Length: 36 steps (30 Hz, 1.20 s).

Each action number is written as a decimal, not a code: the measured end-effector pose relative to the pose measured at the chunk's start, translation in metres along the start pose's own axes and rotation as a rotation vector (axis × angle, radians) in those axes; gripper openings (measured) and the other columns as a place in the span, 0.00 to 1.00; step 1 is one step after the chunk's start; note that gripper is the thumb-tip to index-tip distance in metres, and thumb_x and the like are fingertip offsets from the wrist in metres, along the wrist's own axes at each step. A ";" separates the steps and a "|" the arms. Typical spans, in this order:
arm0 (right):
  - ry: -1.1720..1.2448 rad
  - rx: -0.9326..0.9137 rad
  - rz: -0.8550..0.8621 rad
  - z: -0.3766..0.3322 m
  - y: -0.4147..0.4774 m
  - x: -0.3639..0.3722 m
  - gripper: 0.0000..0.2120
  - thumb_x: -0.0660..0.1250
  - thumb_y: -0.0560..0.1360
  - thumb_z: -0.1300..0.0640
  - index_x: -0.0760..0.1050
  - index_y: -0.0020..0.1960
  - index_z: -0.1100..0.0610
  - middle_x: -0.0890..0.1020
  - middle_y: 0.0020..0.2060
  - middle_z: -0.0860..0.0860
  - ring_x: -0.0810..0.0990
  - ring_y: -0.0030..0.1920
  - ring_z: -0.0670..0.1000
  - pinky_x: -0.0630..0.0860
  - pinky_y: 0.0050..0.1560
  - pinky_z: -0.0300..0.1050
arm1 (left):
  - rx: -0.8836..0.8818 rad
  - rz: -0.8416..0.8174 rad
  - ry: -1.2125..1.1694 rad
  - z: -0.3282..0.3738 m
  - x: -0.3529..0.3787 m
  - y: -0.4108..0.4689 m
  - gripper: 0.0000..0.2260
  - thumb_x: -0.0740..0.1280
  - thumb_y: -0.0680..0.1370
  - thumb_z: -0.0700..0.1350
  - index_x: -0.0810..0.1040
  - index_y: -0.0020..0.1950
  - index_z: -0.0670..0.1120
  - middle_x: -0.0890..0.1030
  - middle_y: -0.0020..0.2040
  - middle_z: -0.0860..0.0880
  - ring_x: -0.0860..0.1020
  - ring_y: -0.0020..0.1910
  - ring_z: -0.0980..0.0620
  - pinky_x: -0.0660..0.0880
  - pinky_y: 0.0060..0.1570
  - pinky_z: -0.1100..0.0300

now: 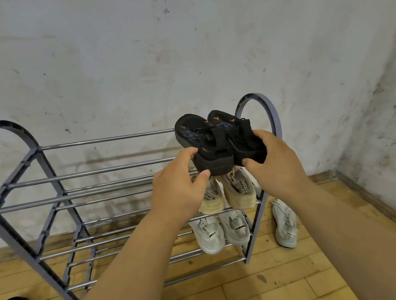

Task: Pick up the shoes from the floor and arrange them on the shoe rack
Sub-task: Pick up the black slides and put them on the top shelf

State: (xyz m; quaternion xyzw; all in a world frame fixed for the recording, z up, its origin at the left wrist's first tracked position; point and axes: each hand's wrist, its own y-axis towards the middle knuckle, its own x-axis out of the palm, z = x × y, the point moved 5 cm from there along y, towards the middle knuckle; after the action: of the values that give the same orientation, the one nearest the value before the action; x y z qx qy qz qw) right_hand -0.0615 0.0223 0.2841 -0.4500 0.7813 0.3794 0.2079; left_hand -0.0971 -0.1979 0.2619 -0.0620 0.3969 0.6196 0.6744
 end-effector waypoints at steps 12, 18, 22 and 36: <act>0.009 0.028 0.025 0.008 -0.002 0.004 0.31 0.73 0.77 0.53 0.67 0.77 0.49 0.76 0.67 0.51 0.78 0.61 0.50 0.74 0.59 0.41 | 0.000 0.068 0.229 0.007 0.012 0.006 0.25 0.67 0.79 0.60 0.70 0.75 0.56 0.78 0.69 0.54 0.76 0.67 0.48 0.70 0.64 0.45; 0.015 0.016 0.019 0.008 -0.006 0.002 0.30 0.73 0.77 0.53 0.67 0.77 0.49 0.76 0.68 0.50 0.78 0.61 0.50 0.74 0.60 0.40 | -0.047 0.056 0.273 0.010 0.015 0.007 0.25 0.66 0.81 0.59 0.68 0.77 0.56 0.77 0.69 0.54 0.75 0.67 0.46 0.67 0.63 0.46; 0.011 0.013 -0.003 0.006 -0.013 -0.011 0.27 0.73 0.76 0.54 0.70 0.72 0.50 0.77 0.63 0.47 0.78 0.60 0.49 0.72 0.56 0.39 | -0.027 0.073 0.285 0.012 0.017 0.000 0.27 0.67 0.79 0.59 0.68 0.77 0.54 0.76 0.69 0.51 0.73 0.66 0.44 0.68 0.65 0.45; -0.256 0.560 -0.707 0.108 -0.063 -0.049 0.32 0.77 0.72 0.46 0.74 0.73 0.52 0.77 0.62 0.53 0.79 0.57 0.54 0.81 0.53 0.49 | 0.074 -0.371 0.137 0.039 0.086 -0.078 0.29 0.66 0.80 0.61 0.62 0.79 0.57 0.66 0.73 0.54 0.66 0.72 0.51 0.65 0.66 0.59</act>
State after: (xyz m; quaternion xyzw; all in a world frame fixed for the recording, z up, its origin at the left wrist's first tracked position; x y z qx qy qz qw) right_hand 0.0155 0.1134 0.2237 -0.5646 0.6204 0.1122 0.5326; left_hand -0.0177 -0.1254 0.2036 -0.1511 0.4462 0.4638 0.7503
